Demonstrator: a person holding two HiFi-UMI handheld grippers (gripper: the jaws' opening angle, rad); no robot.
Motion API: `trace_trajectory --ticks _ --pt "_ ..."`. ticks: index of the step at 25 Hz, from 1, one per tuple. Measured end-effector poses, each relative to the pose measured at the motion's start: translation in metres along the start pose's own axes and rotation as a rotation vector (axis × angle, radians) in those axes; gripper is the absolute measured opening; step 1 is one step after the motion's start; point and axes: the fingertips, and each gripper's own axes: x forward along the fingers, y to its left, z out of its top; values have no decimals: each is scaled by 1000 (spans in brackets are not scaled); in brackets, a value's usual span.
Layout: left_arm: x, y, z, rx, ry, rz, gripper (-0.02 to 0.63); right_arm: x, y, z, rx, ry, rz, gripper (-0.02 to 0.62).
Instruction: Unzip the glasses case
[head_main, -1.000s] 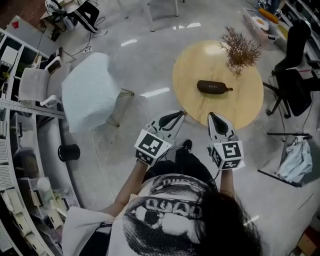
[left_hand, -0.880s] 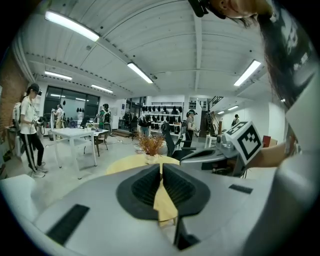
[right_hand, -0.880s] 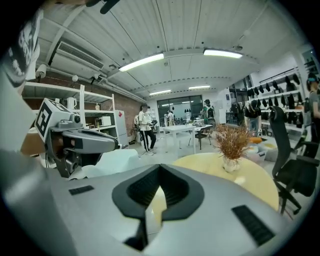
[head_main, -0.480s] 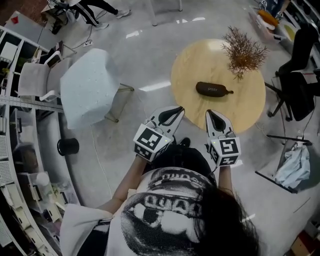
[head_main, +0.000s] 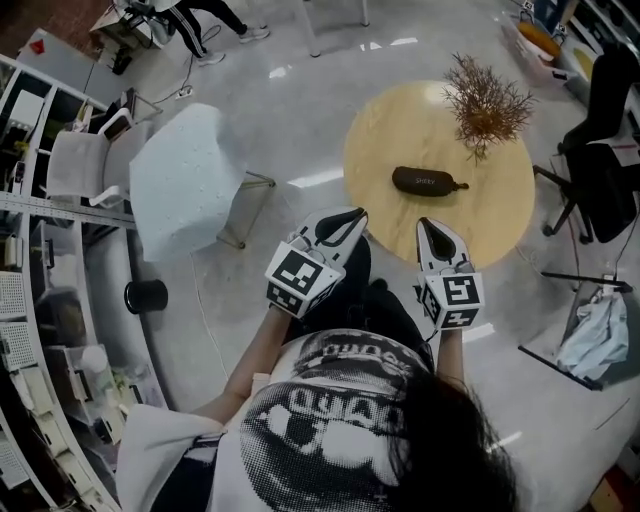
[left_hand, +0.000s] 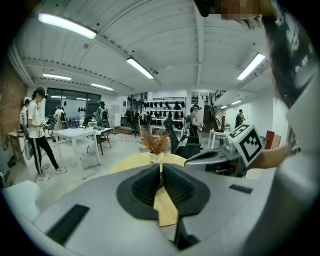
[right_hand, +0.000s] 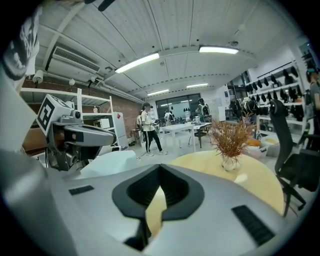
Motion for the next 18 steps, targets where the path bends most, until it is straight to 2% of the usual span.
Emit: trace_trajectory --ticks 11,15,18 --pt "31 20 2 38 46 -42 23 13 -18 -13 -1 27 -9 2" --pt "47 34 -7 39 75 -81 23 32 -32 -23 -66 82 -27 23" --pt "65 51 -11 52 95 -113 23 53 -43 -31 -163 142 -12 49"
